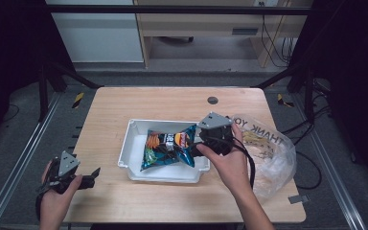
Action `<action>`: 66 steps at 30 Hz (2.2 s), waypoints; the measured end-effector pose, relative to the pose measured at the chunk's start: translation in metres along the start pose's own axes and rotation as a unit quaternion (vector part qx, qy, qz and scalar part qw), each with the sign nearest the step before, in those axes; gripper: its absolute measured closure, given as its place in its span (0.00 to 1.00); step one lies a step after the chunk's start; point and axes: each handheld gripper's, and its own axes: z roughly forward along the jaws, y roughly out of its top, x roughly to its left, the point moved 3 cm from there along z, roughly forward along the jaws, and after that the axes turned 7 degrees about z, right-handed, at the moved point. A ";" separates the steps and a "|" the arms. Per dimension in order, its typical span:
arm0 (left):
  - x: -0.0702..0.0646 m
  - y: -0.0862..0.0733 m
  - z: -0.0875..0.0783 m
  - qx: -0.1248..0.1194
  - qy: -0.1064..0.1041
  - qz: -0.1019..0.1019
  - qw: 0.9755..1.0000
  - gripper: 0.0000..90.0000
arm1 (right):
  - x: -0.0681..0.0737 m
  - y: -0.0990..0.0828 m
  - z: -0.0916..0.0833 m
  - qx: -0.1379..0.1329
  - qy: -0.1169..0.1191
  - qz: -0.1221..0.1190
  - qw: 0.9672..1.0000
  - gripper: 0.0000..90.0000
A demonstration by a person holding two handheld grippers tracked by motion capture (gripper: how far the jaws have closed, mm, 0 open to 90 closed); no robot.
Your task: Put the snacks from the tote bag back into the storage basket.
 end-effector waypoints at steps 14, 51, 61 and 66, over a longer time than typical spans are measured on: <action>-0.002 0.000 0.003 0.002 -0.004 0.001 1.000 0.03 | -0.017 -0.006 -0.021 -0.014 -0.023 0.018 0.999 0.07; -0.005 0.000 0.003 0.005 -0.009 0.005 1.000 0.03 | -0.065 -0.062 -0.069 -0.011 -0.079 0.082 0.993 0.06; -0.007 0.001 0.004 0.003 -0.012 0.009 1.000 0.03 | -0.072 -0.081 -0.073 -0.003 -0.086 0.096 0.992 0.06; -0.008 0.001 0.004 0.005 -0.013 0.011 1.000 0.03 | -0.073 -0.092 -0.073 0.003 -0.088 0.100 0.991 0.06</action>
